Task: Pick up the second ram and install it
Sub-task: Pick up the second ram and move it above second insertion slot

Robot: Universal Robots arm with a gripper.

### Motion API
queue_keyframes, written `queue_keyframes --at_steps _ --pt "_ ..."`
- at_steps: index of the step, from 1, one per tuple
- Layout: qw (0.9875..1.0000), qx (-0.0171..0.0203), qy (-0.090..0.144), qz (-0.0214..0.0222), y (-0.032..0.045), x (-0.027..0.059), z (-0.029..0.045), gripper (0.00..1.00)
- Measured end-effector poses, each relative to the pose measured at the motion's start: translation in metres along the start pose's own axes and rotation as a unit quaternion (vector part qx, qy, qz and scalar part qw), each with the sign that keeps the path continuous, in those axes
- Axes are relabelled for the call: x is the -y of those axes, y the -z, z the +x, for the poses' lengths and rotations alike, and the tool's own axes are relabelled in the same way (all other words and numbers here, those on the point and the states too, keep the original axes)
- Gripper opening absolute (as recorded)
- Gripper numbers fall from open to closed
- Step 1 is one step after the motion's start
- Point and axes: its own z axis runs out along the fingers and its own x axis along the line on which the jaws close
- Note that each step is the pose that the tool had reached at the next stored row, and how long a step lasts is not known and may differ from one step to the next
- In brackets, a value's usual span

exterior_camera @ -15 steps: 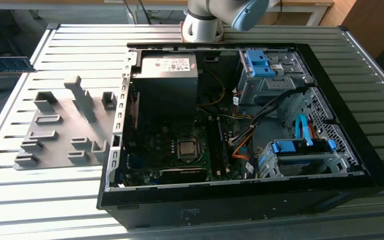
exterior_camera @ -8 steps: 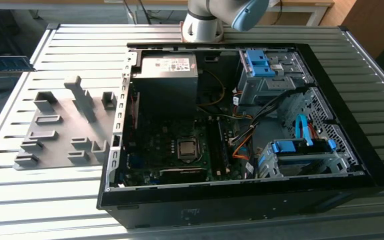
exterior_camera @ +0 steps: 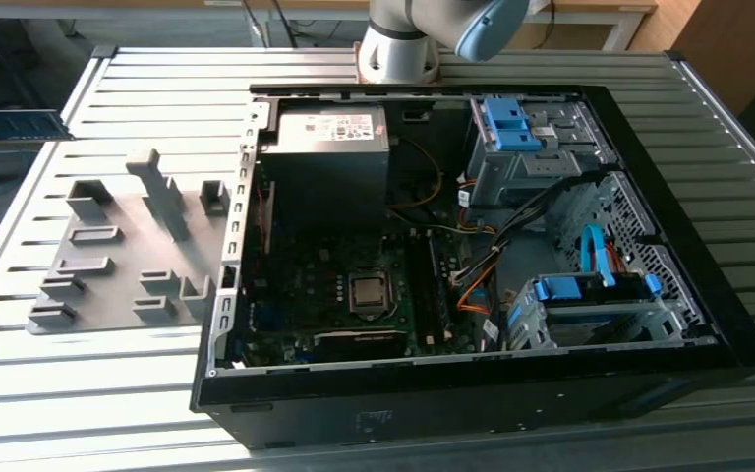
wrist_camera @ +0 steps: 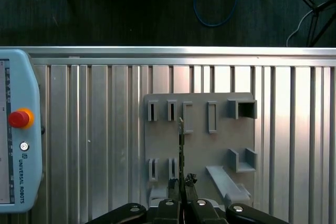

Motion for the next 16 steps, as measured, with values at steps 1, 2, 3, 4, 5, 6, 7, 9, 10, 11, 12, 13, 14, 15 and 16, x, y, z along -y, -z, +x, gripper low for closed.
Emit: queue_keyframes --at_steps 1,2,3,4,5,6,7,9,10,11,12,13,14,15,16 --pt "1.0000 0.0000 0.000 0.0000 0.0000 0.0007 0.0000 0.14" --pt "1.0000 0.0000 0.000 0.0000 0.0000 0.0007 0.0000 0.14" --pt "1.0000 0.0000 0.000 0.0000 0.0000 0.0008 0.0000 0.14" --pt "1.0000 0.0000 0.000 0.0000 0.0000 0.0011 0.0000 0.14" --pt "1.0000 0.0000 0.000 0.0000 0.0000 0.0012 0.0000 0.14" --pt "1.0000 0.0000 0.000 0.0000 0.0000 0.0014 0.0000 0.14" --pt "1.0000 0.0000 0.000 0.0000 0.0000 0.0016 0.0000 0.14" --pt "1.0000 0.0000 0.000 0.0000 0.0000 0.0023 0.0000 0.14" --pt "1.0000 0.0000 0.000 0.0000 -0.0001 0.0025 0.0000 0.14" --pt "1.0000 0.0000 0.000 0.0000 -0.0001 0.0028 0.0000 0.14" --pt "1.0000 0.0000 0.000 0.0000 -0.0001 0.0030 0.0000 0.14" --pt "1.0000 0.0000 0.000 0.0000 -0.0001 0.0032 0.0000 0.14" --pt "1.0000 0.0000 0.000 0.0000 -0.0001 0.0034 0.0000 0.14" --pt "1.0000 0.0000 0.000 0.0000 -0.0001 0.0036 0.0000 0.14" --pt "1.0000 0.0000 0.000 0.0000 -0.0001 0.0048 -0.0001 0.14"
